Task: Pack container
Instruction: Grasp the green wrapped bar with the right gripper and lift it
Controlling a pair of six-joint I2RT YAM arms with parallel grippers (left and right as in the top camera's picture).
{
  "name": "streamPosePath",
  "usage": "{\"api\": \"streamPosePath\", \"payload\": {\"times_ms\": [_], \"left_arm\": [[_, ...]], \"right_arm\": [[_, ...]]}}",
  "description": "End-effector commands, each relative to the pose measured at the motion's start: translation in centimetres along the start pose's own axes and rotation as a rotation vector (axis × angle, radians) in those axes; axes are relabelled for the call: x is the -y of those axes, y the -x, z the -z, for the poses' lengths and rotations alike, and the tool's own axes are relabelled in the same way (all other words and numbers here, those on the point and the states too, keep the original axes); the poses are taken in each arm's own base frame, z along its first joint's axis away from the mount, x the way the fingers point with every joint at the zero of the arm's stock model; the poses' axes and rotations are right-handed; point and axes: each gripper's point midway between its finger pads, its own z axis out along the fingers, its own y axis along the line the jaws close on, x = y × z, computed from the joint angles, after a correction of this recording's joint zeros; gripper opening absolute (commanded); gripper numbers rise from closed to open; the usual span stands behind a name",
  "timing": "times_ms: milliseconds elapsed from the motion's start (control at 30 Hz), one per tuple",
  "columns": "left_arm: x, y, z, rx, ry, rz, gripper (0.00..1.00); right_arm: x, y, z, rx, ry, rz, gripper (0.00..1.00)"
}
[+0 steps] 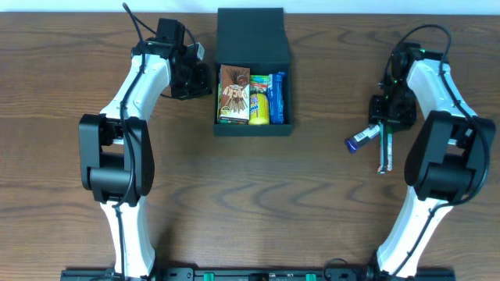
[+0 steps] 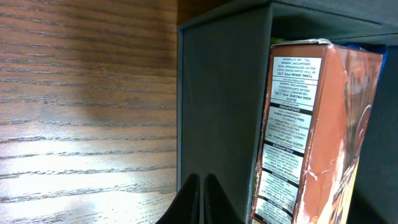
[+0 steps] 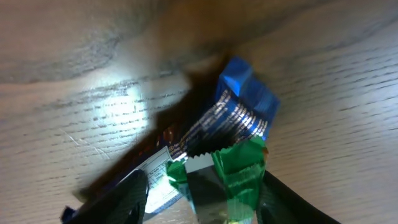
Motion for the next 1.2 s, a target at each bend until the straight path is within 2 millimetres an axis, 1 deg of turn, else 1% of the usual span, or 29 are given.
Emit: {"api": "streamPosePath", "payload": {"times_ms": [0,67,133,267,367,533,667,700,767,867,967,1067,1167], "left_arm": [[-0.6,-0.3,-0.6,-0.017,0.009,-0.008,0.06],[-0.6,-0.3,-0.6,-0.017,0.009,-0.008,0.06],[-0.6,-0.4,-0.6,-0.018,0.009,-0.008,0.06],[-0.6,-0.4,-0.6,-0.018,0.009,-0.009,0.06],[-0.6,-0.4,-0.6,-0.018,0.009,-0.012,0.06],[-0.6,-0.3,-0.6,-0.017,0.009,-0.012,0.06],[-0.6,-0.3,-0.6,-0.017,0.009,-0.012,0.06],[-0.6,-0.3,-0.6,-0.017,0.009,-0.012,0.06],[-0.6,-0.3,-0.6,-0.017,0.009,-0.012,0.06],[-0.6,-0.3,-0.6,-0.017,0.009,-0.012,0.06],[-0.6,-0.4,-0.6,-0.018,0.009,-0.011,0.06],[-0.6,-0.4,-0.6,-0.020,0.009,-0.011,0.06],[-0.6,-0.5,-0.6,-0.022,0.010,-0.009,0.06]], "right_arm": [[0.0,-0.2,0.4,0.011,0.008,0.015,0.51],[0.0,-0.2,0.4,0.010,0.008,0.015,0.47],[0.0,-0.2,0.4,0.011,0.008,0.015,0.40],[0.0,-0.3,0.4,0.007,0.007,0.015,0.34],[0.0,-0.6,0.4,-0.005,0.007,0.016,0.25],[0.0,-0.8,0.5,-0.015,0.008,0.013,0.20],[-0.2,-0.9,1.3,-0.007,0.023,-0.023,0.15],[-0.3,-0.8,1.9,0.000,0.031,-0.042,0.13],[-0.7,-0.5,3.1,0.015,0.059,-0.062,0.11],[-1.7,0.4,5.4,0.060,0.112,-0.090,0.07],[-3.0,1.4,8.0,0.111,0.160,-0.111,0.03],[-5.4,2.5,10.7,0.174,0.225,-0.114,0.02],[-9.1,3.8,13.6,0.258,0.293,-0.107,0.01]]}}
